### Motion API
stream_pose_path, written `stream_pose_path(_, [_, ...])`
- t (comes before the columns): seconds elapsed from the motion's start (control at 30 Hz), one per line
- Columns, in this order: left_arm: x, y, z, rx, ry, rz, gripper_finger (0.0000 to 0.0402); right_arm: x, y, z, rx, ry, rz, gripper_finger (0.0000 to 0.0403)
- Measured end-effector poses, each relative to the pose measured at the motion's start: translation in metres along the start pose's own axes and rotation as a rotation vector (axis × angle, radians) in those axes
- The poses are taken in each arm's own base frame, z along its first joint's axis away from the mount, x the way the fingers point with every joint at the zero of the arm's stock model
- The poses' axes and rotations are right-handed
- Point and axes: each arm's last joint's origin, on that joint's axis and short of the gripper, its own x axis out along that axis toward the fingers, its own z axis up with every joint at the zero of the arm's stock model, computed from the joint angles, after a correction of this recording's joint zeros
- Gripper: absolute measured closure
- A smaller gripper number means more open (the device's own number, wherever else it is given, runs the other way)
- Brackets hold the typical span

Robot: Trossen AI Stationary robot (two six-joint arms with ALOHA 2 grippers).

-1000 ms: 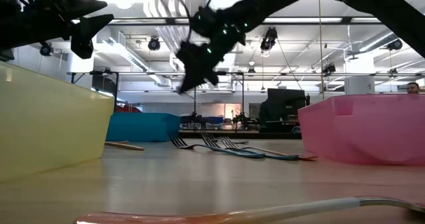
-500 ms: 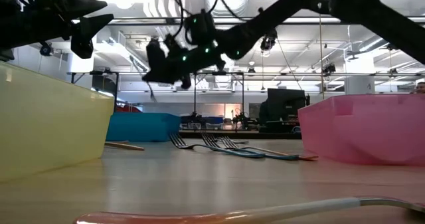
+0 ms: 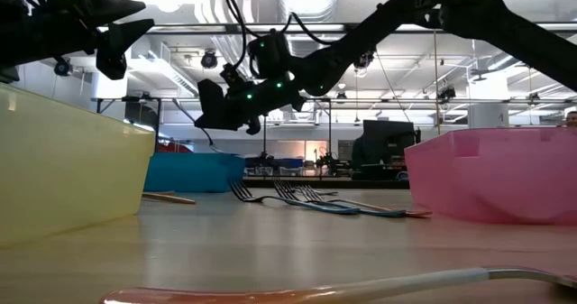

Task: Sort silverware by color (type)
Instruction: Put the blue fork into the blue bin

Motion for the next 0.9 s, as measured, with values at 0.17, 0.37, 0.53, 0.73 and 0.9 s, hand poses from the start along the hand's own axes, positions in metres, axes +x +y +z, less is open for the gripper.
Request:
stream_pose_path(0.17, [0.0,0.0,0.0,0.0,0.0,0.0,0.026,0.0,0.0,0.006,-0.005,-0.065,0.003,0.039])
stream_pose_path(0.37, [0.0,0.0,0.0,0.0,0.0,0.0,0.026,0.0,0.001,0.01,-0.007,-0.109,0.005,0.039])
stream_pose_path(0.53, [0.0,0.0,0.0,0.0,0.0,0.0,0.026,0.002,0.0,0.003,-0.012,-0.073,0.003,0.039])
stream_pose_path(0.73, [0.0,0.0,0.0,0.0,0.0,0.0,0.026,0.005,0.0,-0.003,-0.004,-0.075,0.004,0.039])
stream_pose_path(0.9, [0.0,0.0,0.0,0.0,0.0,0.0,0.026,0.005,-0.001,-0.004,-0.003,-0.074,-0.005,0.039])
